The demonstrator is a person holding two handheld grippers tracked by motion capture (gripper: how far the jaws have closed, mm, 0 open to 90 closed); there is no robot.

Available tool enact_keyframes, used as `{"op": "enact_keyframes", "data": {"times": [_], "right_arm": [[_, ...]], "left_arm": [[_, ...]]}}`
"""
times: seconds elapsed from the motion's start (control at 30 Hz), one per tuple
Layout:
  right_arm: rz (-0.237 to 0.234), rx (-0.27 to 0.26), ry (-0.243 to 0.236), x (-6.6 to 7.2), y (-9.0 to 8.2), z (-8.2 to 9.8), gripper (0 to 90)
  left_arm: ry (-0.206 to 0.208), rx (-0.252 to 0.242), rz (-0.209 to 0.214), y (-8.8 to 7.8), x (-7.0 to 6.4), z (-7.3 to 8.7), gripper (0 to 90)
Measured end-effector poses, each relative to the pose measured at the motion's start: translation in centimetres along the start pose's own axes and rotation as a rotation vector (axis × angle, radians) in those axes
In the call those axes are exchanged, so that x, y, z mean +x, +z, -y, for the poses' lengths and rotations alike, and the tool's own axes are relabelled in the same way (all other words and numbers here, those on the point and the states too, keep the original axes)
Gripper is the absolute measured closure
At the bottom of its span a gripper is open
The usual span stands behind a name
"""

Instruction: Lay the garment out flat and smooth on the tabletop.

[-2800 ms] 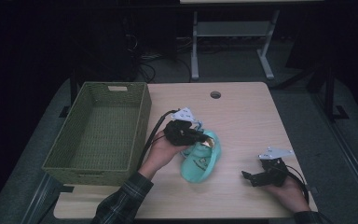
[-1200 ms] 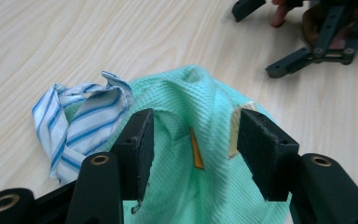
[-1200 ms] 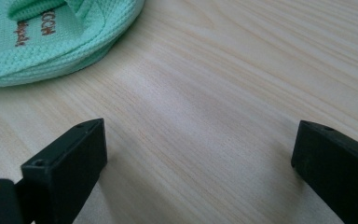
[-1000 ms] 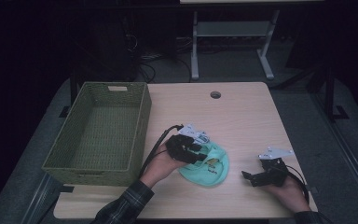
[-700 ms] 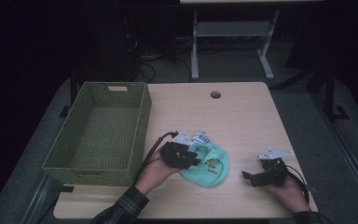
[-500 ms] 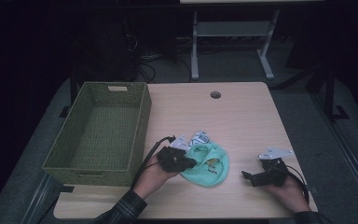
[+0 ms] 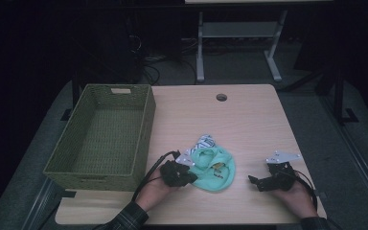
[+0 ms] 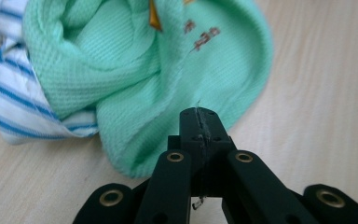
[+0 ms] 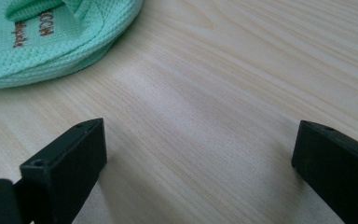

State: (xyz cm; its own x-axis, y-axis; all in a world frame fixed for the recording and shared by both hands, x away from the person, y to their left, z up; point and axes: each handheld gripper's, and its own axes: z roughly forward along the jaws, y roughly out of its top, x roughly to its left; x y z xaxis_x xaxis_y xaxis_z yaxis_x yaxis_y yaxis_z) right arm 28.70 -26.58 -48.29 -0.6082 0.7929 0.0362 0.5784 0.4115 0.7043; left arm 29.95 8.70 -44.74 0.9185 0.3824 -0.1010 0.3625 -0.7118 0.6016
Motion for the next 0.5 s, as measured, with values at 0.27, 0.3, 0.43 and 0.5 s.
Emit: {"op": "enact_keyframes", "data": {"times": [0.27,0.3,0.43,0.5], "right_arm": [[-0.015,0.027,0.002,0.3,0.0,-1.1,16.2],[-0.015,0.022,0.000,0.3,0.0,-1.4,18.7],[-0.046,-0.024,-0.003,0.3,-0.4,-2.6,29.0],[-0.056,-0.029,-0.014,0.3,-0.3,-3.0,34.0]], "left_arm": [[-0.009,0.014,0.007,0.8,0.4,0.2,87.4],[-0.011,0.013,0.009,0.8,0.5,0.2,87.3],[-0.011,0.023,0.011,0.8,0.5,0.1,87.4],[-0.005,0.034,0.010,0.7,0.5,0.0,87.5]]}}
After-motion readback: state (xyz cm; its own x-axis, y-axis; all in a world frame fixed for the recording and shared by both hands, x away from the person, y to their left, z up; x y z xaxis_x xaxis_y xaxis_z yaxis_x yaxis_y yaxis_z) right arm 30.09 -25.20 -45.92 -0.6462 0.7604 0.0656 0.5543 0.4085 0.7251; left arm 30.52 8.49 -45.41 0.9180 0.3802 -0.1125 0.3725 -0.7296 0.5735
